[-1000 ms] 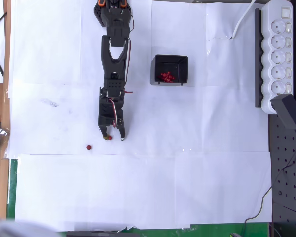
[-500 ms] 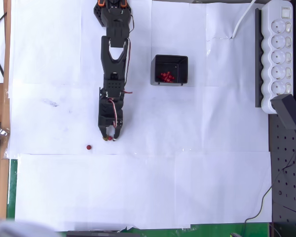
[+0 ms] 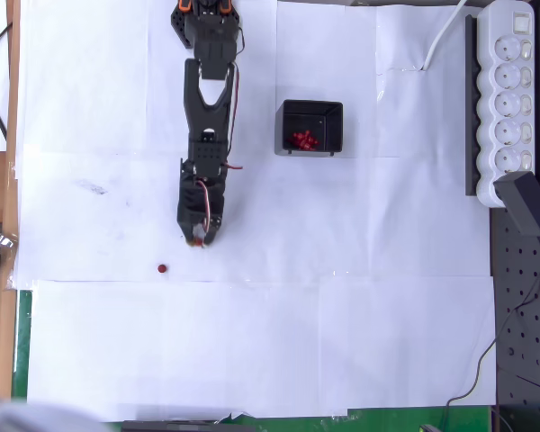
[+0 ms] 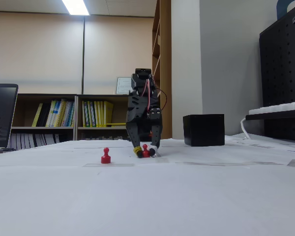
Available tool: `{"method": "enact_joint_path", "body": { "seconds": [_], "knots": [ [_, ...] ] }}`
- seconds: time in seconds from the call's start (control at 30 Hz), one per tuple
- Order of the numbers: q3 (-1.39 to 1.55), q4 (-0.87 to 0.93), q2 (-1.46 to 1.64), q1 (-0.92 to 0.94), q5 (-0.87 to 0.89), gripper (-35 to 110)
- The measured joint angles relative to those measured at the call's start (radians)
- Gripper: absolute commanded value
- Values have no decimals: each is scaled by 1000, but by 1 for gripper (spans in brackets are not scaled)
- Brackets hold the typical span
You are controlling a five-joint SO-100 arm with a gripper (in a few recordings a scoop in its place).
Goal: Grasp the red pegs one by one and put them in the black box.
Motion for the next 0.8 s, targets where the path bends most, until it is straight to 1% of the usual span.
{"method": "enact_joint_path", "body": {
  "seconds": [0.17,0.3,0.47,0.53,0.63,0.8],
  "knots": [
    [35,403,-215,-84,-153,0],
    [78,713,-425,-224,-241,0],
    [118,959,-578,-453,-345,0],
    [120,992,-594,-528,-388,0],
    [120,994,-595,-604,-445,0],
    [6,873,-597,-689,-502,0]
  ]
}}
